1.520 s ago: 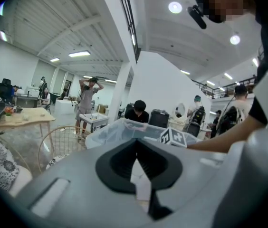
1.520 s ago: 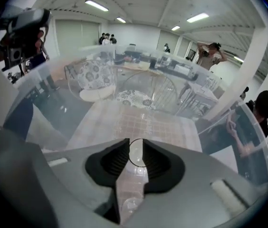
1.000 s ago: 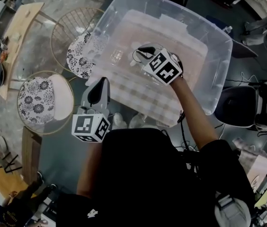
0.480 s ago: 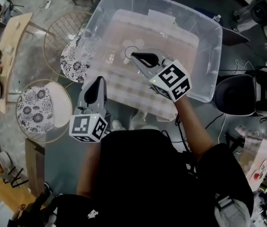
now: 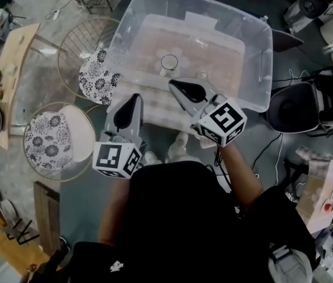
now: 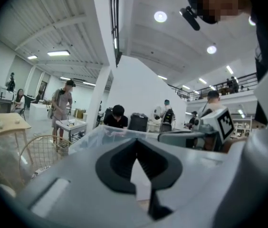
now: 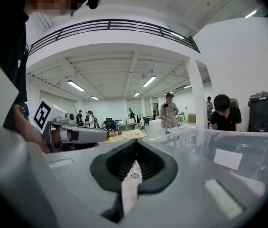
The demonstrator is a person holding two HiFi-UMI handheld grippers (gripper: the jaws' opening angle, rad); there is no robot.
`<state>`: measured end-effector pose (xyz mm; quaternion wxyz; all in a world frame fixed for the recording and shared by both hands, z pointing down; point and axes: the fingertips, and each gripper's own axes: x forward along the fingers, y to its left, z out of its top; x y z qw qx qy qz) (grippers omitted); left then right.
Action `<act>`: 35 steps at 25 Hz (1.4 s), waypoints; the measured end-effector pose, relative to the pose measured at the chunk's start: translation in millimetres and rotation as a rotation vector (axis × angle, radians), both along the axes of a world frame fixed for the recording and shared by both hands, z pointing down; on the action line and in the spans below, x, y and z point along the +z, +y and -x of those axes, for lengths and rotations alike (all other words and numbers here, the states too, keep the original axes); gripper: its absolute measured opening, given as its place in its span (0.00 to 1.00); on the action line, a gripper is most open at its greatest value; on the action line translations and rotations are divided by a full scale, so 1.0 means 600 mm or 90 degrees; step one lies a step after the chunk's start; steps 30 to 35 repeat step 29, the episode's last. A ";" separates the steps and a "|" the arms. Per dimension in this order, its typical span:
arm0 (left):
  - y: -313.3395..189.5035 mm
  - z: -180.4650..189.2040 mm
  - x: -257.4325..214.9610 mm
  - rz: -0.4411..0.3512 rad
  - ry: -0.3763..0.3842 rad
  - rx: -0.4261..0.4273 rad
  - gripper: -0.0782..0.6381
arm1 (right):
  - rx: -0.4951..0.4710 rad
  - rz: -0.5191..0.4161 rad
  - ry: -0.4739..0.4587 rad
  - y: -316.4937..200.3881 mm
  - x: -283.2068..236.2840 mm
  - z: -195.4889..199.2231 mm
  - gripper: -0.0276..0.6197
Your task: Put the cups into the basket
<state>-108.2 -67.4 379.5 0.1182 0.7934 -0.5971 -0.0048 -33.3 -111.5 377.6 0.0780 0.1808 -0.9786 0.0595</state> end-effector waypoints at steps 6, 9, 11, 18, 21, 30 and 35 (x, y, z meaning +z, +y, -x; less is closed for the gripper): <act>0.051 0.023 -0.024 -0.024 -0.004 0.023 0.12 | 0.021 -0.017 -0.024 0.059 -0.029 0.020 0.05; 0.068 0.033 -0.031 -0.032 -0.004 0.031 0.12 | 0.026 -0.024 -0.035 0.083 -0.042 0.032 0.05; 0.078 0.036 -0.033 -0.035 -0.003 0.038 0.12 | 0.032 -0.023 -0.046 0.097 -0.049 0.037 0.05; 0.116 0.039 -0.029 -0.034 0.005 0.063 0.12 | 0.040 -0.033 -0.069 0.150 -0.060 0.045 0.05; 0.129 0.040 -0.028 -0.033 0.008 0.070 0.12 | 0.048 -0.030 -0.065 0.164 -0.057 0.047 0.05; 0.151 0.039 -0.018 -0.029 0.013 0.075 0.12 | 0.057 -0.030 -0.062 0.193 -0.048 0.045 0.05; 0.151 0.039 -0.018 -0.029 0.013 0.075 0.12 | 0.057 -0.030 -0.062 0.193 -0.048 0.045 0.05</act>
